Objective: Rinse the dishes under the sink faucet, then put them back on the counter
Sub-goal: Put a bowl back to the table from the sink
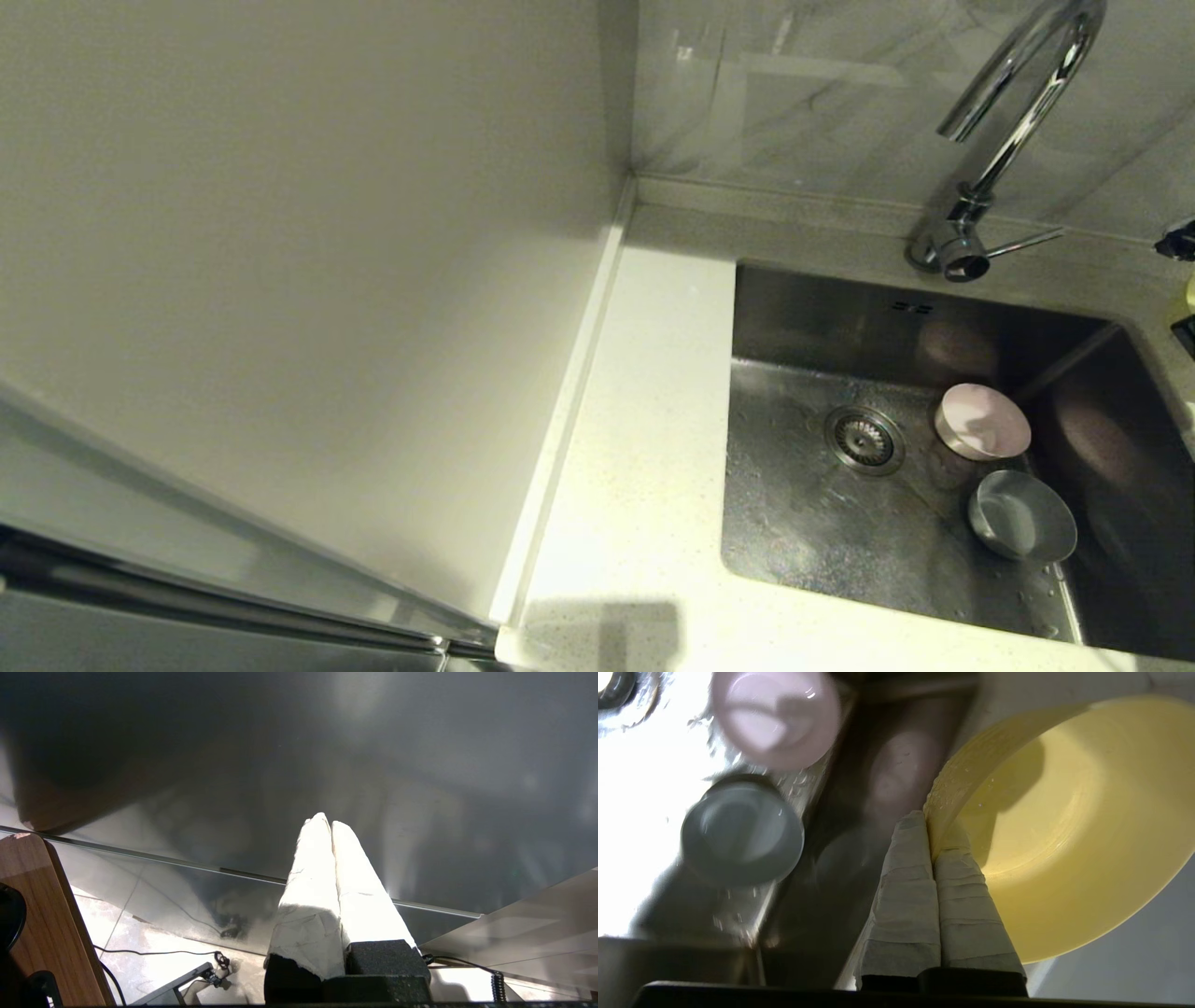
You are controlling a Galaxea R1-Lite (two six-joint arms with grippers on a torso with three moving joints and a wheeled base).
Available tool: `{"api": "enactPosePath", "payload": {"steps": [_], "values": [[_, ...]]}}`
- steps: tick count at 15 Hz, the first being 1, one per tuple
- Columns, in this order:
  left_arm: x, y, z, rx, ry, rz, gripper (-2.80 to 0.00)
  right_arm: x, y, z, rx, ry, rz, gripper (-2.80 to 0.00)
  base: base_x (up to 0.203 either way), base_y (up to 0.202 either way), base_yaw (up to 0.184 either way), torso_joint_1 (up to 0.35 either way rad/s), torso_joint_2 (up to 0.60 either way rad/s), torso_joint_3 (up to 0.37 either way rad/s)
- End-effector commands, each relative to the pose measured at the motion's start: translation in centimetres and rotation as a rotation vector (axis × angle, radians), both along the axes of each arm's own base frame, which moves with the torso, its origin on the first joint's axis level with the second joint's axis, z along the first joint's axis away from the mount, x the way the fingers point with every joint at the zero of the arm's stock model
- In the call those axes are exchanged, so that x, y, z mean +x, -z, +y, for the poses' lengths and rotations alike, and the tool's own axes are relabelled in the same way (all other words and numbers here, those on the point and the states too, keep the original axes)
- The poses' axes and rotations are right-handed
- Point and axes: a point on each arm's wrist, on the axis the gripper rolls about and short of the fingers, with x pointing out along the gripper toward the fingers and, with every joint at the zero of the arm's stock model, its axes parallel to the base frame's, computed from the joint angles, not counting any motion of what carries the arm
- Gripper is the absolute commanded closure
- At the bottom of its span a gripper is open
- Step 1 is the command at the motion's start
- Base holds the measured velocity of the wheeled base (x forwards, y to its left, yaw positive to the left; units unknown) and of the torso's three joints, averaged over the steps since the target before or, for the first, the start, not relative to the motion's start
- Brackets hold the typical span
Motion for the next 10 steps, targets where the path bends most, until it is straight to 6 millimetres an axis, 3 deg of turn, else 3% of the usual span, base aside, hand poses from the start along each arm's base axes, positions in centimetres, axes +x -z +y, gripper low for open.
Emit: {"api": "enactPosePath", "payload": {"steps": [1,6,10], "values": [[0.0,0.1,0.0,0.0,0.0,0.003,0.0,-0.7,1.0,-1.9,0.042,0.058,0.008,0.0,0.0,0.0,0.0,0.0,0.0,0.0],[0.0,0.1,0.0,0.0,0.0,0.003,0.0,2.1,3.9,-5.2,0.096,0.122,0.015,0.0,0.0,0.0,0.0,0.0,0.0,0.0],[0.0,0.1,0.0,0.0,0.0,0.003,0.0,4.0,5.1,-6.4,0.127,0.152,-0.005,0.0,0.0,0.0,0.0,0.0,0.0,0.0]]}}
